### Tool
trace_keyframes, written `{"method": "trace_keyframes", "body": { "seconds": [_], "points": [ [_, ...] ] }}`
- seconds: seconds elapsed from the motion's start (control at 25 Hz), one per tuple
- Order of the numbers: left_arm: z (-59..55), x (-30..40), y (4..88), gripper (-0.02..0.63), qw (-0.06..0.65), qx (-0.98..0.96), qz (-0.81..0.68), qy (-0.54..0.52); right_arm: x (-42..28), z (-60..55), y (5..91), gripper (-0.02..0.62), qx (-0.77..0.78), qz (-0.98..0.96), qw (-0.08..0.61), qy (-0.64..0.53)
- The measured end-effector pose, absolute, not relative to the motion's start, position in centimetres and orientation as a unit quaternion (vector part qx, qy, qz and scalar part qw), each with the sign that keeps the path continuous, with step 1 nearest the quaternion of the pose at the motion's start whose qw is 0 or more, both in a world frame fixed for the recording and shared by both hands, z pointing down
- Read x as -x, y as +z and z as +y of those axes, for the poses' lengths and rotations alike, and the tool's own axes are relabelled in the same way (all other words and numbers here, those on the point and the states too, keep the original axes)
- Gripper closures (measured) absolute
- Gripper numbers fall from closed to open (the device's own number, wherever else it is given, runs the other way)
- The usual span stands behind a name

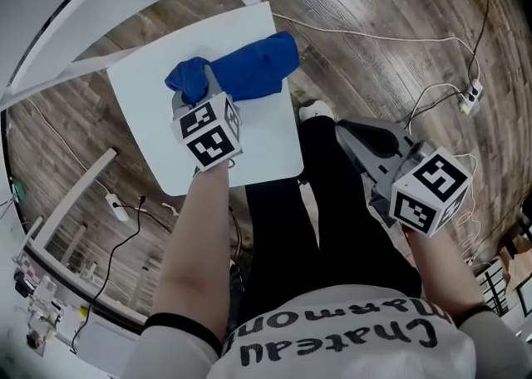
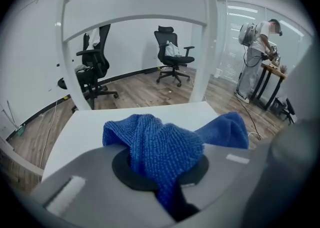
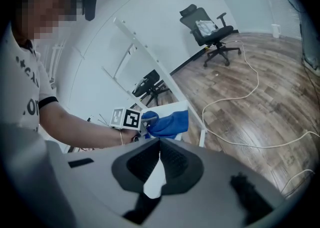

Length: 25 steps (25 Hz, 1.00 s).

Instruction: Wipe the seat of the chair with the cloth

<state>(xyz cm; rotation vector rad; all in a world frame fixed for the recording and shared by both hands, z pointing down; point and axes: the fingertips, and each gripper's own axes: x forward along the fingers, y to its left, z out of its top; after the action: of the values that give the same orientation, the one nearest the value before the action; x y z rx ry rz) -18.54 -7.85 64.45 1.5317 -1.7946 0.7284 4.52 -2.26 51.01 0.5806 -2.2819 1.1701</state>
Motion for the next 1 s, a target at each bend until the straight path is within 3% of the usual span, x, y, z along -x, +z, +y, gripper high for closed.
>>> {"method": "trace_keyframes", "body": {
  "seconds": [0.6, 0.76, 1.0],
  "points": [
    [-10.8, 0.0, 63.6, 0.568, 0.343, -0.691, -0.574, 0.273, -14.7, -4.0, 51.1, 0.581, -0.251, -0.832, 0.239, 0.432],
    [-11.4, -4.5, 58.2, 0.568, 0.284, -0.742, -0.571, 0.205, -15.3, -3.8, 50.6, 0.581, -0.24, -0.838, 0.254, 0.418],
    [-7.9, -1.3, 52.2, 0.568, 0.201, -0.773, -0.57, 0.192, -11.5, -2.7, 49.9, 0.581, -0.197, -0.852, 0.268, 0.405]
  ]
}}
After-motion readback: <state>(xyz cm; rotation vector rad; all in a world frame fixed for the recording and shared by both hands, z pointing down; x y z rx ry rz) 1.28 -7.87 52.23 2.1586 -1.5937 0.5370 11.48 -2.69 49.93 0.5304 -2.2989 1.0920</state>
